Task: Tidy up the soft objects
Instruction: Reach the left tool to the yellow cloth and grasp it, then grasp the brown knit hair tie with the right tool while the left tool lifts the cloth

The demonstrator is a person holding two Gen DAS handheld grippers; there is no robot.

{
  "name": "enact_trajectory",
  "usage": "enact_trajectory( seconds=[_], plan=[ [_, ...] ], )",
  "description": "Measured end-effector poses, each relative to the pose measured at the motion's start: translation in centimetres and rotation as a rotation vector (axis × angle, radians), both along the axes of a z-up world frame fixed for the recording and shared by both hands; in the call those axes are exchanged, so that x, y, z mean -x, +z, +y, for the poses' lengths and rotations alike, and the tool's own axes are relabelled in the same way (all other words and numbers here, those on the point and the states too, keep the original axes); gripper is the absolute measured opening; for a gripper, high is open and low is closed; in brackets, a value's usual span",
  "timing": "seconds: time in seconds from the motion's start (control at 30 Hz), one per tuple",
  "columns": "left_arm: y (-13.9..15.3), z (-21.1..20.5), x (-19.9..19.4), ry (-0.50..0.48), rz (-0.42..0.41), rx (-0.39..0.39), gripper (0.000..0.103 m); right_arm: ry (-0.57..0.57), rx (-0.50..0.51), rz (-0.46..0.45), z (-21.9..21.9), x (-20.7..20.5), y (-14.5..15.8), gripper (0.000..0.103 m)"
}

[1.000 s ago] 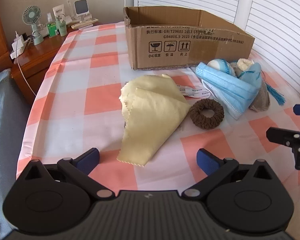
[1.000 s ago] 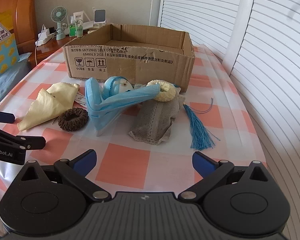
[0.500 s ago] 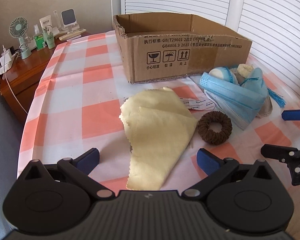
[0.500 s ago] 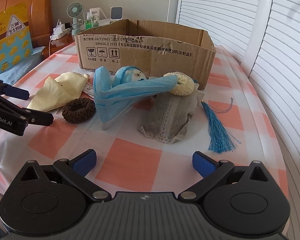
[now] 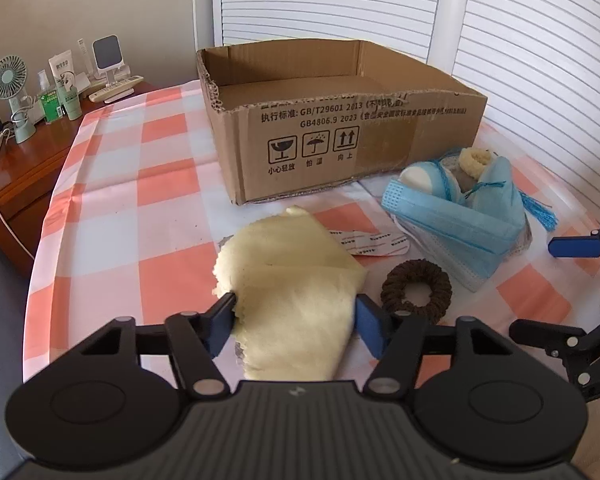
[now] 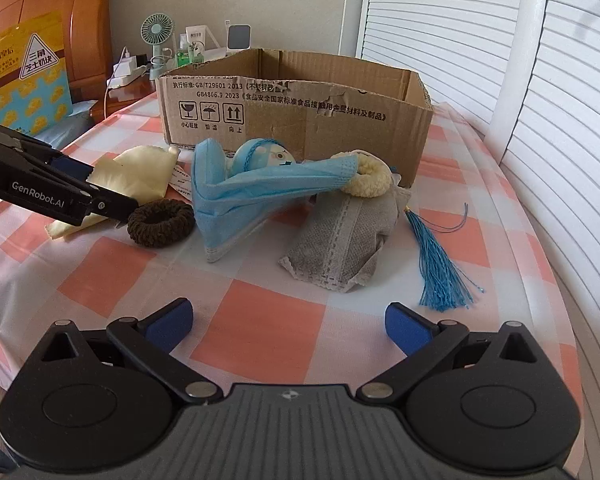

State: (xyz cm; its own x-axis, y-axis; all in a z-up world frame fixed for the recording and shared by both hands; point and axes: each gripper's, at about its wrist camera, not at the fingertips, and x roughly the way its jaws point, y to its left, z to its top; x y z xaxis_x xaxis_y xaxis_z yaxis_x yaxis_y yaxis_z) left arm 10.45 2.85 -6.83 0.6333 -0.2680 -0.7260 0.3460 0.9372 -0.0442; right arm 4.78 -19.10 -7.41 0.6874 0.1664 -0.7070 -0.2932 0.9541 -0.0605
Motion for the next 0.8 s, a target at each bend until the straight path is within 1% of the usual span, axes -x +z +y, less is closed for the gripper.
enact_trajectory(
  seconds=[0.07,0.1,0.17,0.27,0.43,0.5,0.6,0.67,0.77,0.8],
  plan=[
    [0.4,0.1,0.3,-0.007,-0.010,0.008,0.046,0.000,-0.001,-0.002,0.0,0.0,0.0,0.103],
    [0.5,0.3,0.4,-0.002,-0.016,0.009,0.043,0.000,-0.002,-0.002,0.0,0.1,0.0,0.103],
    [0.9,0.7,0.5,0.004,-0.024,0.018,0.030,-0.001,-0.001,-0.003,0.0,0.1,0.0,0.103],
    [1.3,1.2,0.9,0.019,-0.036,0.023,0.021,-0.005,0.000,-0.004,0.1,0.1,0.0,0.103],
    [2.1,1.8,1.7,0.033,-0.058,0.009,0.017,0.008,0.008,0.008,0.4,0.1,0.2,0.103],
    [2.3,2.1,2.1,0.039,-0.063,0.013,0.016,0.045,0.012,0.014,0.9,0.3,0.4,0.103],
    [2.6,2.4,2.6,0.048,-0.071,0.018,0.016,0.112,0.041,-0.010,2.2,1.0,0.7,0.101],
    [2.7,2.6,2.9,0.051,-0.071,0.018,0.016,0.161,0.049,-0.032,3.0,1.6,1.1,0.099],
    [2.5,3.0,3.2,0.057,-0.062,0.020,0.017,0.235,0.027,-0.032,4.0,2.1,1.6,0.095],
    [2.3,3.1,3.3,0.057,-0.058,0.019,0.017,0.257,0.025,-0.033,4.4,2.3,1.8,0.090]
  ],
)
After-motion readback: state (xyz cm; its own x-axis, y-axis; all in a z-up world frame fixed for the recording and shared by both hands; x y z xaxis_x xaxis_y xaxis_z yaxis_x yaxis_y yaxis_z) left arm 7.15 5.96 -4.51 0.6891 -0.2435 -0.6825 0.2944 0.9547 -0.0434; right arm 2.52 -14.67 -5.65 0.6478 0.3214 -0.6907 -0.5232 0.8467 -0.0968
